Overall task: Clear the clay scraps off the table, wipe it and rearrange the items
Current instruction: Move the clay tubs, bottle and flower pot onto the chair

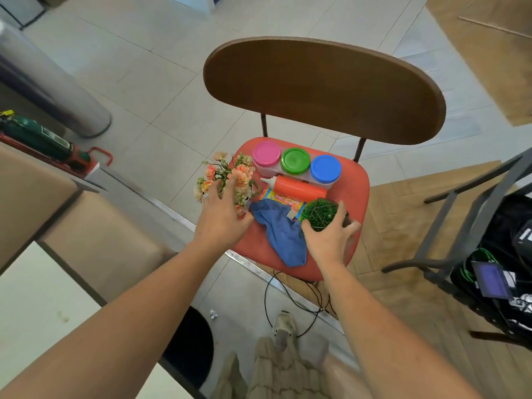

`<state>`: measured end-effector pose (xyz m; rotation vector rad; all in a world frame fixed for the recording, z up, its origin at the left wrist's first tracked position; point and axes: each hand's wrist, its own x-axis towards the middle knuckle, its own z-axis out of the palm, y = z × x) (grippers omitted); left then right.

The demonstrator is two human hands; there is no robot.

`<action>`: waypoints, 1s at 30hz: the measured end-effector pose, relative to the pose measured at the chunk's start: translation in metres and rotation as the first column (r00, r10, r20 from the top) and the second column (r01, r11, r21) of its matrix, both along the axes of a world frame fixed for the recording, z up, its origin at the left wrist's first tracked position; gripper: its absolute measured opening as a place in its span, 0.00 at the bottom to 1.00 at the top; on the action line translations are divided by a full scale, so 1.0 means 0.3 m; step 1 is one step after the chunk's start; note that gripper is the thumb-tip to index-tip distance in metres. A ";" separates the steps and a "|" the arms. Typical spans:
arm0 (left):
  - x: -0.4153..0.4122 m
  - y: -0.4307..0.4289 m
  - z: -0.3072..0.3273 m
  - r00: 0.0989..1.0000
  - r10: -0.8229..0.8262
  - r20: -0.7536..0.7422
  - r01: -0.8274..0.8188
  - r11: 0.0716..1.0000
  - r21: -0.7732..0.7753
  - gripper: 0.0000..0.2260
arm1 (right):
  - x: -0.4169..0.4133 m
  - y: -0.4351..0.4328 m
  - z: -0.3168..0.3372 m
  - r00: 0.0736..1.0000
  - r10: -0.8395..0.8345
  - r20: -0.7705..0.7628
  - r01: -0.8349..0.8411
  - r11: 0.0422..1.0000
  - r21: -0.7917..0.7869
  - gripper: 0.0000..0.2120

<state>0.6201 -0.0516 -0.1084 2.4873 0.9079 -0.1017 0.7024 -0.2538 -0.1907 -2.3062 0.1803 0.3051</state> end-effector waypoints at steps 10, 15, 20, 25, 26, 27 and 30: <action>-0.020 -0.010 0.013 1.000 0.002 0.022 -0.004 0.992 0.125 0.37 | -0.023 -0.028 0.082 0.955 0.164 0.247 -0.107 0.968 -0.228 0.39; -0.072 -0.041 0.035 0.995 0.025 0.097 -0.043 0.981 0.188 0.35 | -0.067 0.002 0.120 0.747 0.433 0.505 -0.307 0.898 -0.316 0.19; -0.169 -0.094 0.039 0.951 0.048 0.306 -0.092 0.987 0.131 0.27 | -0.154 0.087 0.093 0.564 0.661 0.496 -0.634 0.731 -0.253 0.09; -0.293 -0.128 -0.003 0.942 0.171 0.288 -0.196 0.979 0.061 0.21 | -0.183 0.165 0.025 0.623 0.780 0.068 -0.759 0.623 -0.193 0.12; -0.315 -0.132 -0.012 0.942 0.198 0.270 -0.219 0.975 0.049 0.20 | -0.179 0.181 0.019 0.637 0.771 0.012 -0.753 0.625 -0.206 0.13; -0.335 -0.135 -0.021 0.943 0.218 0.251 -0.235 0.971 0.038 0.20 | -0.172 0.199 0.015 0.648 0.761 -0.044 -0.749 0.625 -0.220 0.14; -0.390 -0.142 -0.038 0.950 0.246 0.190 -0.250 0.968 -0.003 0.19 | -0.147 0.250 0.022 0.659 0.724 -0.203 -0.749 0.607 -0.267 0.19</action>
